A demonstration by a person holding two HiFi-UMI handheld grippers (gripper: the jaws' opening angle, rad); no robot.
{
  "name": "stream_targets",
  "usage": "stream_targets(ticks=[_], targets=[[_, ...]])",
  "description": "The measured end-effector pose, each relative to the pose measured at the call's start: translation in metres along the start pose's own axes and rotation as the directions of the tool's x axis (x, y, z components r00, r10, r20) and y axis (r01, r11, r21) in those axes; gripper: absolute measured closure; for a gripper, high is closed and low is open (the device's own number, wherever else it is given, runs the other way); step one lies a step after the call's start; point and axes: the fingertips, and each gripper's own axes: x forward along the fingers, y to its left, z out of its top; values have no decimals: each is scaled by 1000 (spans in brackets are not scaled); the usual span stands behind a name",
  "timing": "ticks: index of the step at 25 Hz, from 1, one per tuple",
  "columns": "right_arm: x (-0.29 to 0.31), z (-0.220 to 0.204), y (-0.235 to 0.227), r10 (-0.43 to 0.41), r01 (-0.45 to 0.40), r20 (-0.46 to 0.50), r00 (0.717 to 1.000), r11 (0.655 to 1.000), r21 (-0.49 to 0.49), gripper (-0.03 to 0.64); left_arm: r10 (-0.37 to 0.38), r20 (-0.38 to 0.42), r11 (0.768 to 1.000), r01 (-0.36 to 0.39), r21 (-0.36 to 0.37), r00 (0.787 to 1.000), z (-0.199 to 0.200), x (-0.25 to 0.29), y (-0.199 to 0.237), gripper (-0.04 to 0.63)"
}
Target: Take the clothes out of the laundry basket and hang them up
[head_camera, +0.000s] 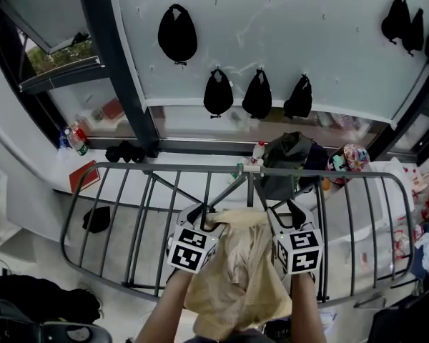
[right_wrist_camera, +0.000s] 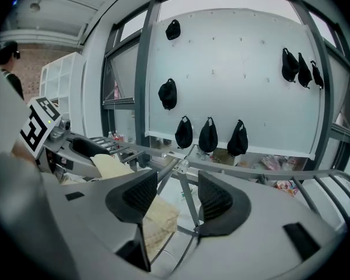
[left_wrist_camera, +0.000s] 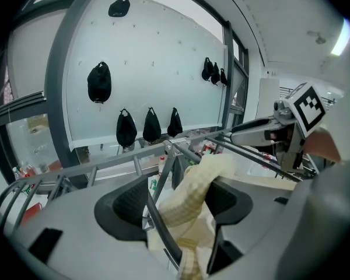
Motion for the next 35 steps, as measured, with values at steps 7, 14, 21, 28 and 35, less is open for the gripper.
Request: stream_targets(ticks=[7,14,21,28,35], targets=[[-17,8,0,-13,13,38,999,1000,4,413,-56,-42,998,56,7,998,-9,-14,-14,295],[-34,6,7,-16,16,60,998,1000,7,413,-46,-3,999,46,6,999,-12,-35,-22,295],[-64,12,14,-38,37,110,993,999,18,414,-20,109,1000,19,8,994,14,-64,-28,295],[-116,18,16,-95,88,191,977,995,45,414,-42,211,999,36,32,977,37,-97,-52,295],[-185,13,12,-194,181,241,951,980,78,414,-139,271,987,112,111,953,57,-125,-101,295]])
